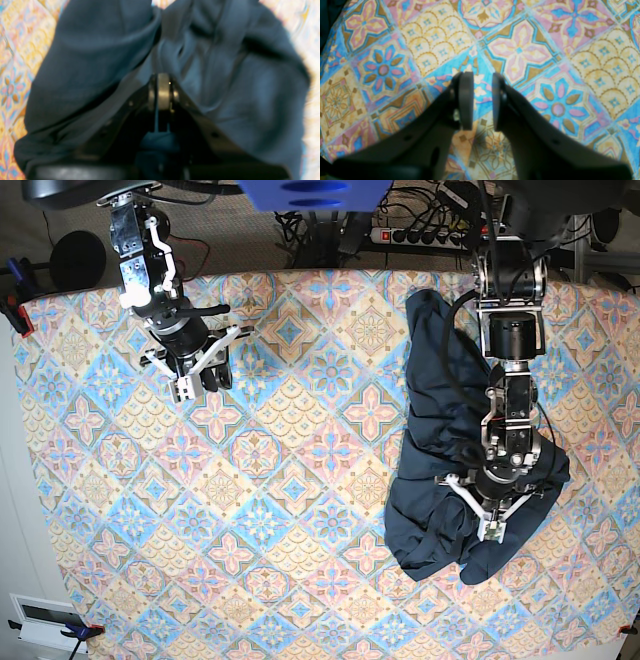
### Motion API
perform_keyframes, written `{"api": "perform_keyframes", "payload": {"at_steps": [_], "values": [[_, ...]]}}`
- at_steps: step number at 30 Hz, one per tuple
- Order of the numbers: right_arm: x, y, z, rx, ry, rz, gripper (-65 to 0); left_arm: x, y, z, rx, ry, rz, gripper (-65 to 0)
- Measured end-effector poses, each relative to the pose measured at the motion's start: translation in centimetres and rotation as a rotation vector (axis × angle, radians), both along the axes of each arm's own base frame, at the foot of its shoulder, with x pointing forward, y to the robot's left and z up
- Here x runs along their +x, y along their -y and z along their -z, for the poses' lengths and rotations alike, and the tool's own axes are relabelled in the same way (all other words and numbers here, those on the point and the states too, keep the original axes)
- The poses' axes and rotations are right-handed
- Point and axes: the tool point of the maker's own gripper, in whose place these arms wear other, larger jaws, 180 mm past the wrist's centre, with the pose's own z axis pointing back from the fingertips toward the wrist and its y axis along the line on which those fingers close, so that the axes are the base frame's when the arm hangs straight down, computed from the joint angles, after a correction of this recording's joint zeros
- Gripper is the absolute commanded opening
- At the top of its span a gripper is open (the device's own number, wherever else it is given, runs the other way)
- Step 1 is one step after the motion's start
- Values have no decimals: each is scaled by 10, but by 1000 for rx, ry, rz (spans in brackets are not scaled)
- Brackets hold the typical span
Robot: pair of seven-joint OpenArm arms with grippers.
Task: Layout the t-shirt on the table in an organized manner, then fold the t-shirt properly
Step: 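Grasp the shirt hem with the left gripper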
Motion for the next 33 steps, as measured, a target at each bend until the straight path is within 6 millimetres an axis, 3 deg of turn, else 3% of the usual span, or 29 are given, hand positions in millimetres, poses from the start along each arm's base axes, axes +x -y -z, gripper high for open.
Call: {"api": "perform_keyframes", "payload": {"at_steps": [5, 8, 10, 14, 18, 22, 28, 33], "values": [[0, 1, 0, -3, 0, -1, -523, 2, 49, -33, -18, 53, 79, -650], [1, 1, -1, -2, 2, -1, -523, 1, 71, -41, -3, 73, 137, -650], [-1, 1, 1, -3, -2, -1, -523, 1, 67, -34, -6, 58, 118, -632], [0, 2, 0, -5, 0, -1, -523, 0, 30, -8, -26, -25, 2, -514], [0, 1, 0, -4, -2, 0, -523, 2, -6, -17, -148, 16, -135, -406], [0, 1, 0, -4, 1, -1, -523, 1, -4, -16, -232, 22, -144, -371], [0, 2, 0, -6, 0, -1, -523, -10, 0, 25, -263, -96, -165, -370], [0, 2, 0, -5, 0, 0, -523, 0, 1, 16, -275, -59, -161, -369]]}}
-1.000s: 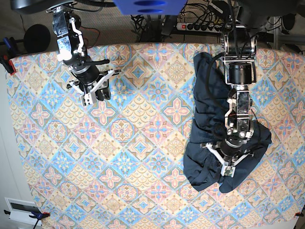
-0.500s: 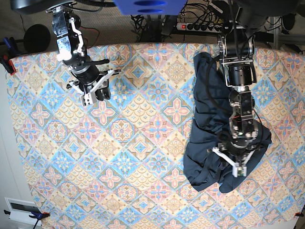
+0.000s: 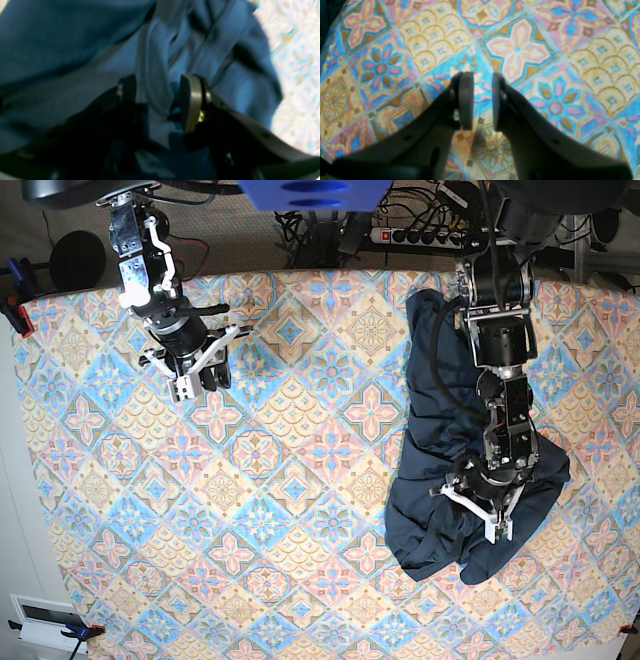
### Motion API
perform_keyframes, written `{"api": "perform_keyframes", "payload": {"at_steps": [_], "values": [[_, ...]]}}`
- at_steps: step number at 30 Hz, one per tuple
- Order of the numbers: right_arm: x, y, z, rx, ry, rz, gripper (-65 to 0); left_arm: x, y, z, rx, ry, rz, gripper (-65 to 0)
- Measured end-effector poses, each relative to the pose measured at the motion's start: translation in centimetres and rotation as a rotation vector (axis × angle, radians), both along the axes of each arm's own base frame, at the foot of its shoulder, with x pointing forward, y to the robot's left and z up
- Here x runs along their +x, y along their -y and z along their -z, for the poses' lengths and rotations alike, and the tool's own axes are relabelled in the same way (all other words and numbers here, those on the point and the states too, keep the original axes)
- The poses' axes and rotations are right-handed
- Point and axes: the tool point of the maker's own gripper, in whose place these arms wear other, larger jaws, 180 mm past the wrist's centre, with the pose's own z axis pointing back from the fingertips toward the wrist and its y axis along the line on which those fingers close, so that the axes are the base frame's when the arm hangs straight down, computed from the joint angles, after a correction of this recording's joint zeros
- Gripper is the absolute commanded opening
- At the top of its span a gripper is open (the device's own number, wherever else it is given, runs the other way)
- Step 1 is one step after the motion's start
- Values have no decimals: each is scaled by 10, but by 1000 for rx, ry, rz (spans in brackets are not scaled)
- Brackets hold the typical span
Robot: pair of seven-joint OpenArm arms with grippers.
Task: Layout the t-shirt on the table in an organized manner, then fold the t-shirt properly
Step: 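Grasp the shirt hem with the left gripper, then lift the shirt high with the left gripper and drop it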
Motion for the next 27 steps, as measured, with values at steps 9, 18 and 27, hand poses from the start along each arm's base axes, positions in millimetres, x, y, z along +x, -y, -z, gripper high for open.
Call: {"api": "perform_keyframes", "payload": {"at_steps": [9, 18, 27], "values": [[0, 0, 0, 0, -1, -1, -523, -5, 0, 40, -35, -92, -20, -384], [1, 0, -1, 0, 3, -1, -523, 6, 44, -16, -178, 49, 83, -636], [7, 14, -6, -14, 23, 35, -523, -1, 154, -166, -118, 328, 425, -650]]}}
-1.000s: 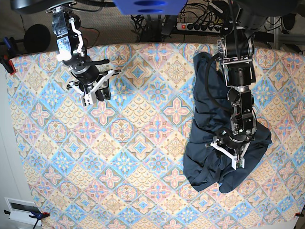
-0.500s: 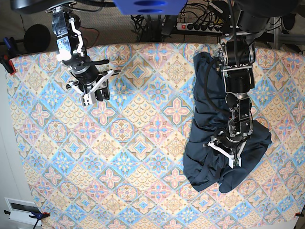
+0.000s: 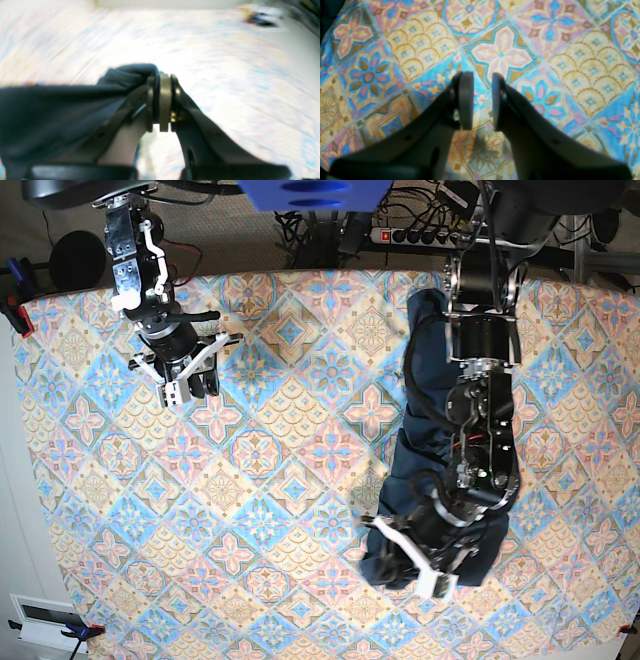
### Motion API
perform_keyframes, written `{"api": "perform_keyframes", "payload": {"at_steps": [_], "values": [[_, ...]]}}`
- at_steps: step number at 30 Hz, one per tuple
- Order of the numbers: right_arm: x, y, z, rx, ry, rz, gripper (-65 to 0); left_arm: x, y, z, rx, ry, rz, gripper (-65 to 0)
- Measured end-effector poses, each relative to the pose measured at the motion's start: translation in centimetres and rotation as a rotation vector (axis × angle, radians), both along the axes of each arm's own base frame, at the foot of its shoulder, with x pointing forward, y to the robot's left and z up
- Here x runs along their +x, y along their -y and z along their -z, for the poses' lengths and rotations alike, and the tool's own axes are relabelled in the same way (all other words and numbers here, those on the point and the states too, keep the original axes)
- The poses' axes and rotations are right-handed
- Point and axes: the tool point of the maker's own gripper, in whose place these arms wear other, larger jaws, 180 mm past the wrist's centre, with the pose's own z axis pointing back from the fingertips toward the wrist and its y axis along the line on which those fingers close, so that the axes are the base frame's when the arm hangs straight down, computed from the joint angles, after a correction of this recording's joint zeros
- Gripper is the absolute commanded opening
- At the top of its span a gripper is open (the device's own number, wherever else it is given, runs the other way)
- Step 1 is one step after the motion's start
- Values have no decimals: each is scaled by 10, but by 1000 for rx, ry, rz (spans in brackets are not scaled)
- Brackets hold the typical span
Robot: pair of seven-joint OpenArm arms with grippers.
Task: Layout the t-shirt on the table in an organized manner, then fold the t-shirt properly
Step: 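Lift the shirt high with the left gripper and drop it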
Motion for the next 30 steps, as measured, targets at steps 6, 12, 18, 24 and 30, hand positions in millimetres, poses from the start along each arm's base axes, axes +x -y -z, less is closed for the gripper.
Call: {"api": "perform_keyframes", "payload": {"at_steps": [6, 12, 18, 24, 30], "values": [[2, 1, -1, 3, 4, 5, -523, 24, 38, -103, -26, 151, 60, -650], [5, 14, -4, -11, 14, 37, -523, 57, 52, -189, 10, 273, 65, -650], [4, 12, -4, -7, 13, 35, -523, 113, 28, -266, 21, 353, -31, -650], [3, 12, -3, -7, 11, 35, -523, 121, -37, -266, -93, 342, -151, -650], [3, 12, -4, -6, 10, 34, -523, 96, -69, -266, 15, 254, -186, -650]]}}
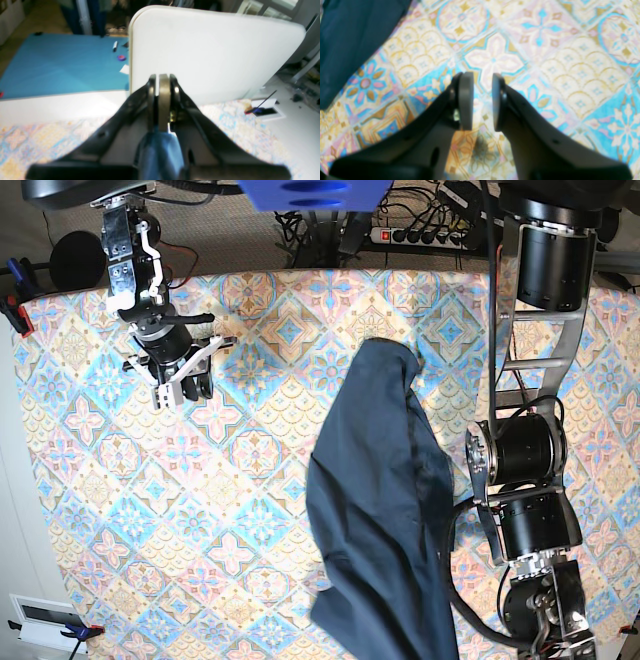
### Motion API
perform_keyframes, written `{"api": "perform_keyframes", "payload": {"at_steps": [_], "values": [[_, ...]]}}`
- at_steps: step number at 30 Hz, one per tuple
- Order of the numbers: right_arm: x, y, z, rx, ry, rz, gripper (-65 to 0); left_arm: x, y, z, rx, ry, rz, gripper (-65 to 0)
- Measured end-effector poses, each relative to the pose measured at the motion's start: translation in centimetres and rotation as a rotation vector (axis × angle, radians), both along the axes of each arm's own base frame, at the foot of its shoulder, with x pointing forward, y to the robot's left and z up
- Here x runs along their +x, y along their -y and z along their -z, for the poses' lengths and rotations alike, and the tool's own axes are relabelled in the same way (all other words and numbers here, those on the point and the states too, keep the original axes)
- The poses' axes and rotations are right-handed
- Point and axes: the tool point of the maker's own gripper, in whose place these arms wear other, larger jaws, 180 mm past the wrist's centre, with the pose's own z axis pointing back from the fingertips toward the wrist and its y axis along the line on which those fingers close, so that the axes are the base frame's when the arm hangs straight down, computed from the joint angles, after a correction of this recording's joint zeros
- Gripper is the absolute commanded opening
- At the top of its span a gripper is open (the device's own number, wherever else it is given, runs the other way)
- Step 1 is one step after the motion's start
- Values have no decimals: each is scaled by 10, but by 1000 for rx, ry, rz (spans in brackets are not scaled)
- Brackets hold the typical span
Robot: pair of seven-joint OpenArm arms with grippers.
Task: Layout the t-shirt on the table in an organized manner, then fold the t-shirt properly
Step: 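Lift the shirt high with the left gripper and drop it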
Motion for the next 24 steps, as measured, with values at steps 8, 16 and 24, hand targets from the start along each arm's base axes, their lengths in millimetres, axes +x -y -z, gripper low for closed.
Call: {"api": "perform_keyframes", "payload": {"at_steps": [8, 16, 24], "values": [[-2, 1, 2, -5, -8, 1, -523, -108, -49, 121, 259, -108, -138, -649], [6, 2, -1, -16, -6, -1, -523, -198, -171, 238, 207, -345, -407, -648], [18, -16, -13, -7, 41, -91, -523, -213, -179, 308, 49, -518, -348, -572]]}}
